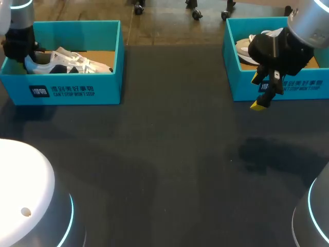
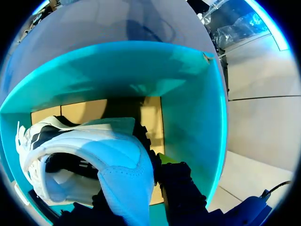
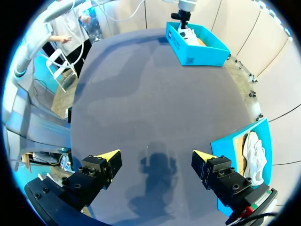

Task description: Take the shoe out of the shoebox, open the shoe tongue, remove and reinsert the insole, then place the shoe into the shoebox

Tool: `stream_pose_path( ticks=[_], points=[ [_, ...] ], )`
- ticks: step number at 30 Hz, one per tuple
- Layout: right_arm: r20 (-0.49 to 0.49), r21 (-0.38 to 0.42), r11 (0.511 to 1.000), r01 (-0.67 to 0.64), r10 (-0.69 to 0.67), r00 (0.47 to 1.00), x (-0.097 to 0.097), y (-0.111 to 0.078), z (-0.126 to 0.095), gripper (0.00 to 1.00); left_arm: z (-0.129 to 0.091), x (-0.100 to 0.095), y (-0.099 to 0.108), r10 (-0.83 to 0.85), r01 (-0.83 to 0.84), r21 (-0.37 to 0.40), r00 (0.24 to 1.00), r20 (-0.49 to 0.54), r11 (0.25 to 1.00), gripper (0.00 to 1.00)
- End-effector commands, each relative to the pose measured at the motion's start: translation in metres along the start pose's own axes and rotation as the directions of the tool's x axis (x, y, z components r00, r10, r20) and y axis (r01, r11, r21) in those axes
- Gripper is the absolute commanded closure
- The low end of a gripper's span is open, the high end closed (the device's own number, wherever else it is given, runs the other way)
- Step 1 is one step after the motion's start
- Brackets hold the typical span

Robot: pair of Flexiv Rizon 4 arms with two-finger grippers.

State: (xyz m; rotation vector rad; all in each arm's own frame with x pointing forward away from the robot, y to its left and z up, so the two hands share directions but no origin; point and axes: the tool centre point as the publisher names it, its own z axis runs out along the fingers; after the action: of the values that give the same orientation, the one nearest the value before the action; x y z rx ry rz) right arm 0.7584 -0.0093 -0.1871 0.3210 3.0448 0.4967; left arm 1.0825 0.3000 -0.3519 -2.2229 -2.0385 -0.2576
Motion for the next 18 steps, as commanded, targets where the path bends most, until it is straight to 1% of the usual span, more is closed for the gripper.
stream_pose_path(
  ticks=[1,12,18],
  points=[
    [-0.001,0.002,1.0,-0.001,0.001,1.0,-0.001,0.001,0.001,0.0,0.0,-0.001,-0.013,0.001,-0.001,-0.017,1.0,-0.002,1.0,1.0],
    [-0.001,0.002,1.0,-0.001,0.001,1.0,-0.001,0.001,0.001,0.0,0.007,-0.006,-0.025,0.018,-0.018,-0.001,1.0,-0.001,1.0,1.0],
    [-0.001,0.002,1.0,-0.001,0.001,1.0,-0.001,0.001,0.001,0.0,0.014,-0.007,-0.025,0.021,-0.021,0.008,1.0,-0.003,1.0,1.0]
  ],
)
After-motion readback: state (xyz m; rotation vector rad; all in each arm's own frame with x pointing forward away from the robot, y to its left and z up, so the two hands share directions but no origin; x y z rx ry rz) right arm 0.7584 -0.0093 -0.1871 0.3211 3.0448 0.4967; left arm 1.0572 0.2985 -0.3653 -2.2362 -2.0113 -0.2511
